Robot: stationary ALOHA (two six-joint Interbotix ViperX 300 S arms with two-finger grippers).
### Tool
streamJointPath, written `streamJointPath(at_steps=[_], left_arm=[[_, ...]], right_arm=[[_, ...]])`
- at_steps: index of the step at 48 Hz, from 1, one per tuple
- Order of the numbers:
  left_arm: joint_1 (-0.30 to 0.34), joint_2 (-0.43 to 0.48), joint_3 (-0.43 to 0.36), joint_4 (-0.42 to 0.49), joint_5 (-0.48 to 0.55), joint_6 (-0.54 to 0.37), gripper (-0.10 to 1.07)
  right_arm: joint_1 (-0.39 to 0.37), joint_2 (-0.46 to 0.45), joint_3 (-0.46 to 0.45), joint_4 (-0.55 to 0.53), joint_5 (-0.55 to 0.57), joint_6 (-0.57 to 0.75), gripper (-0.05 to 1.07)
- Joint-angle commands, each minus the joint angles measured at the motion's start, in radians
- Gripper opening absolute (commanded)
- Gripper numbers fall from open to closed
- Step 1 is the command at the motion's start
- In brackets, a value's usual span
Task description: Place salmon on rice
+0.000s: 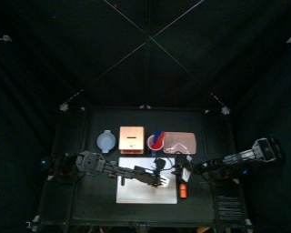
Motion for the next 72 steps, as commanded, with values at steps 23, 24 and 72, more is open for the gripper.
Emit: streamJointPath(at_steps=[23,24,72], left_arm=[[0.015,0.006,-0.058,-0.002,-0.003,-0.011,0.66],[0.015,0.009,-0.061,-0.002,-0.005,-0.011,0.66],[0.015,0.069,-0.072,-0.034,-0.006,-0.025,0.66]], right_arm=[[0.005,-0.087,0.02,0.003,0.0,0.0,0.79],[0.005,-0.087,0.02,0.003,0.002,0.0,0.79],[0.008,-0.087,0.034,0.014,0.0,0.0,0.79]])
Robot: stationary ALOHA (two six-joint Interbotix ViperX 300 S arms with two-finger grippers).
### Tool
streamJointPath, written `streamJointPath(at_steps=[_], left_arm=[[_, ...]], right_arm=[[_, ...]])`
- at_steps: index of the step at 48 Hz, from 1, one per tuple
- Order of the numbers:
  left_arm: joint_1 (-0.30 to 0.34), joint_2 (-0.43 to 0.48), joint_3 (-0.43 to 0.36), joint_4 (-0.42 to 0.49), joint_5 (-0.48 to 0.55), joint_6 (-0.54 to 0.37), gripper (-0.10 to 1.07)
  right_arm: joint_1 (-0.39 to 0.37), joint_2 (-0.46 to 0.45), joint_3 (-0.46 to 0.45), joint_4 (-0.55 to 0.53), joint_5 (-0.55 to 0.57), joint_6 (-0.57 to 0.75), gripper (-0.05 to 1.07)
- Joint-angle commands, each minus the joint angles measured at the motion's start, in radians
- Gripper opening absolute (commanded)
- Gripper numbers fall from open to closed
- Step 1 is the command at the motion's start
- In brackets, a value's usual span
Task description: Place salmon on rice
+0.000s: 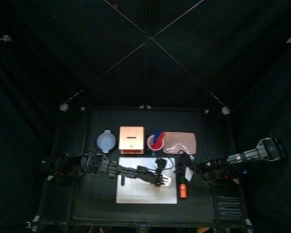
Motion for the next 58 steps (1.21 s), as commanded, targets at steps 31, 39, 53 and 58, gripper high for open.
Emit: streamJointPath(at_steps=[31,39,53,58], left_arm=[[0.002,-0.074,0.041,0.071,0.04,-0.032,0.69],[0.002,-0.083,0.038,0.091,0.04,-0.032,0.76],[0.002,-0.092,0.026,0.095,0.04,-0.032,0.87],[0.002,-0.107,0.028,0.135,0.034,0.005,0.87]], right_arm=[[0.003,-0.009,-0.003,0.015,-0.002,0.0,0.79],[0.003,-0.008,-0.002,0.017,-0.002,0.0,0.79],[0.005,-0.008,0.002,0.017,-0.002,0.0,0.79],[0.005,-0.008,0.002,0.014,-0.002,0.0,0.79]])
